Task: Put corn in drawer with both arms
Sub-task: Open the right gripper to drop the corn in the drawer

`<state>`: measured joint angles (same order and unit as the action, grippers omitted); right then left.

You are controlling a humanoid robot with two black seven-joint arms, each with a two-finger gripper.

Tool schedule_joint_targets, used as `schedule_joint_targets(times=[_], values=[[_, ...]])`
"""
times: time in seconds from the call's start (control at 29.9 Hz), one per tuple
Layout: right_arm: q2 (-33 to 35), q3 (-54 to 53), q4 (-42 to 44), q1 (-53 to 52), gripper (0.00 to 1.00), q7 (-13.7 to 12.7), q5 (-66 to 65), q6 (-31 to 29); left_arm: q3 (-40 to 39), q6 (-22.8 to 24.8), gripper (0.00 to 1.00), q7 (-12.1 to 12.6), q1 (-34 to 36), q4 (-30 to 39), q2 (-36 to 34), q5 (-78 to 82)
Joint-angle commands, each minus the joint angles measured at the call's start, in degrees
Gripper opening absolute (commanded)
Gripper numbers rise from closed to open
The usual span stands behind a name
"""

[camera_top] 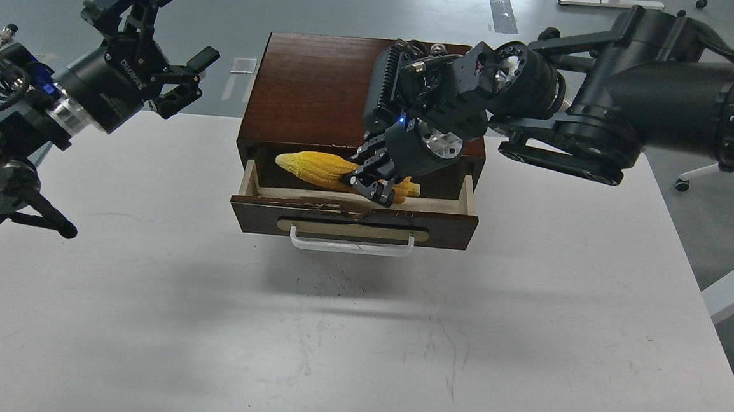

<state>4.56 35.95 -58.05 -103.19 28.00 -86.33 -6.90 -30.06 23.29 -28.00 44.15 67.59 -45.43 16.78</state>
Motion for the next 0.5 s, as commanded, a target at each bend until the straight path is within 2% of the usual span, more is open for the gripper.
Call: schedule_joint_targets(times=[0.0,0.17,0.47], values=[[0.01,0.00,0.04,0.09,0.45,0.00,0.02,0.04,0.00,0.01,0.99,0.00,-0.03,0.00,0.07,0.00],[0.10,-0.09,0.04,0.09,0.54,0.00,0.11,0.04,0.00,-0.08,0.99,0.00,-0.03,0.00,0.07,0.00],[3.61,-2.02,-0.57,-2.46,0.58,0.00,1.34,0.22,-0.09,0.01,0.99,0.00,-0.03,0.00,0.07,0.00]])
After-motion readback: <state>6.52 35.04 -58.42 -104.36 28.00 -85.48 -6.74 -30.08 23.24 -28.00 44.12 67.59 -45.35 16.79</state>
